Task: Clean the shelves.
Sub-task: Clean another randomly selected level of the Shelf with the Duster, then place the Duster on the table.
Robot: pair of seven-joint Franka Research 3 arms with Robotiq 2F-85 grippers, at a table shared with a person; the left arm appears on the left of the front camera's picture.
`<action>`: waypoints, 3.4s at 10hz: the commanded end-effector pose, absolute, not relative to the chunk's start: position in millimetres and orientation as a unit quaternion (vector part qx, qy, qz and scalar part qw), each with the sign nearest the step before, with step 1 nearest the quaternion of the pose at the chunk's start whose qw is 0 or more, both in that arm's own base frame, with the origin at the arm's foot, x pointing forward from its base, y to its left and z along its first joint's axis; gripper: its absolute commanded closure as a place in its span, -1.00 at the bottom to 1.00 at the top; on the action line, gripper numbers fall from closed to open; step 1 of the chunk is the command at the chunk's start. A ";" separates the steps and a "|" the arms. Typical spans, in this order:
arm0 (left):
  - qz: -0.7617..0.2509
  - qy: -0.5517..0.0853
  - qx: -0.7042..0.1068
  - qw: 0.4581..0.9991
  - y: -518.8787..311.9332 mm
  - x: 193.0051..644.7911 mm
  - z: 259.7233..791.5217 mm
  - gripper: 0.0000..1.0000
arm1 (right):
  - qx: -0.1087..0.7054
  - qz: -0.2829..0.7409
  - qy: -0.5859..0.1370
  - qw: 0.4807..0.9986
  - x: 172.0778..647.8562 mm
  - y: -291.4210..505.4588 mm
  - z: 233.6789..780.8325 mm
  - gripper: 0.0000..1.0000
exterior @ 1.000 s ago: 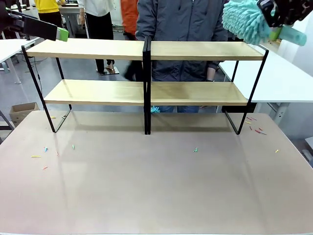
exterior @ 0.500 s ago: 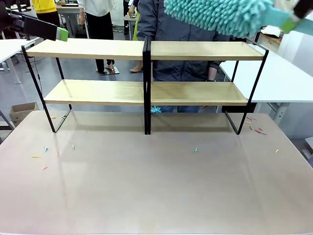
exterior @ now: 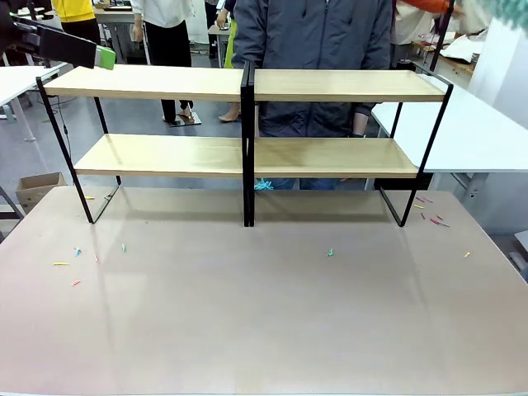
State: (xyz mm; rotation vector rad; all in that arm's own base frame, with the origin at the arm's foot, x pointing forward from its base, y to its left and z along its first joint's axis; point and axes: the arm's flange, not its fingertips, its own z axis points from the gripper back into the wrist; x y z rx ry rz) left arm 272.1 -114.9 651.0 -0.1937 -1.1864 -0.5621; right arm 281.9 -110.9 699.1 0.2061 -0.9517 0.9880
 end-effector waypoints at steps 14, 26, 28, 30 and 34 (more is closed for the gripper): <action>-0.259 -0.551 -0.092 0.788 -114.3 272.4 649.4 -1.00 | 0.106 0.463 -0.442 0.761 280.3 -128.9 664.5 0.75; 0.095 -0.201 -0.401 0.889 34.7 246.3 483.9 -1.00 | -0.138 0.707 -0.289 0.631 275.6 -30.4 482.6 0.75; 0.145 -0.097 -0.461 0.870 60.3 238.9 398.5 -1.00 | -0.146 0.706 -0.301 0.624 289.9 -28.4 437.9 0.75; 0.158 -0.023 -0.687 0.709 74.8 229.3 328.5 -1.00 | -0.091 0.716 -0.291 0.628 296.4 -28.2 404.6 0.75; 0.101 -0.090 -0.602 0.787 159.0 281.7 396.1 -1.00 | -0.005 0.724 -0.239 0.647 274.6 -37.2 359.3 0.75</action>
